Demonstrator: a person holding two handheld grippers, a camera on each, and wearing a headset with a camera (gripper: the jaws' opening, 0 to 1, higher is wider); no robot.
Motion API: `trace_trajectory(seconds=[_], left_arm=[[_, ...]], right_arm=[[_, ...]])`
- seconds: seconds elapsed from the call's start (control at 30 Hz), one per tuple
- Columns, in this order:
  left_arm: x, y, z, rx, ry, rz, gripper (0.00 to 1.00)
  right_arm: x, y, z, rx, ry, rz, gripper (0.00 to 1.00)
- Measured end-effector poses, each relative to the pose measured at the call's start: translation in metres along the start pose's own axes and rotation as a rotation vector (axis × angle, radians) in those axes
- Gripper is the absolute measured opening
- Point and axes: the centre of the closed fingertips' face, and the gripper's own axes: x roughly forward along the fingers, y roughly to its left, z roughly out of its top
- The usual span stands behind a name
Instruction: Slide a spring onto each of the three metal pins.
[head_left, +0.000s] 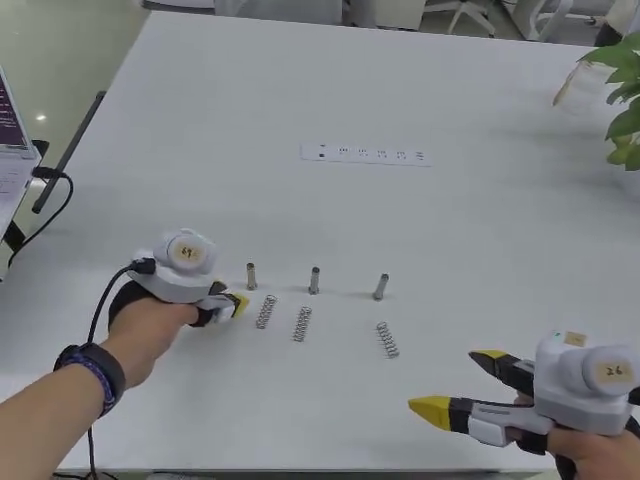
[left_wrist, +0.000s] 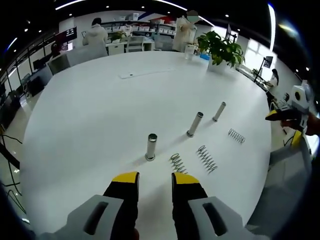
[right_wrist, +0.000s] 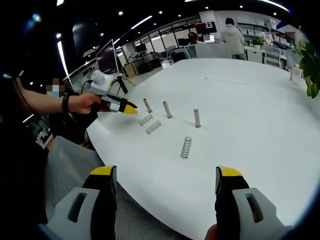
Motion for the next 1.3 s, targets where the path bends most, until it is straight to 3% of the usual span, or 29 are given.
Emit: trace_trajectory(seconds=[0.33,0.77,0.97,1.0,1.3], left_arm=[[-0.021,-0.001,0.010,0.005,-0.060,-0.001,0.26],[-0.044,-0.001,0.004,0.018,-0.083,0.003,0.32],[-0.058,0.001,0.006,0.010,-0.114,0.007,0.37],[-0.061,0.000,0.010,-0.006,-0.135,-0.004,0.37],[-0.082,0.000,0.009,-0.008,-0.160,0.011,0.42]], right_arm=[[0.002,0.000,0.000,-0.004,0.005,0.006,0.80],[0.005,-0.002,0.003,-0.008,0.004,0.011,0.80],[0.007,-0.002,0.004,-0.013,0.004,0.017,0.80],[0.007,-0.002,0.004,-0.016,0.007,0.019,0.80],[0.010,-0.001,0.003,-0.019,0.012,0.027,0.80]])
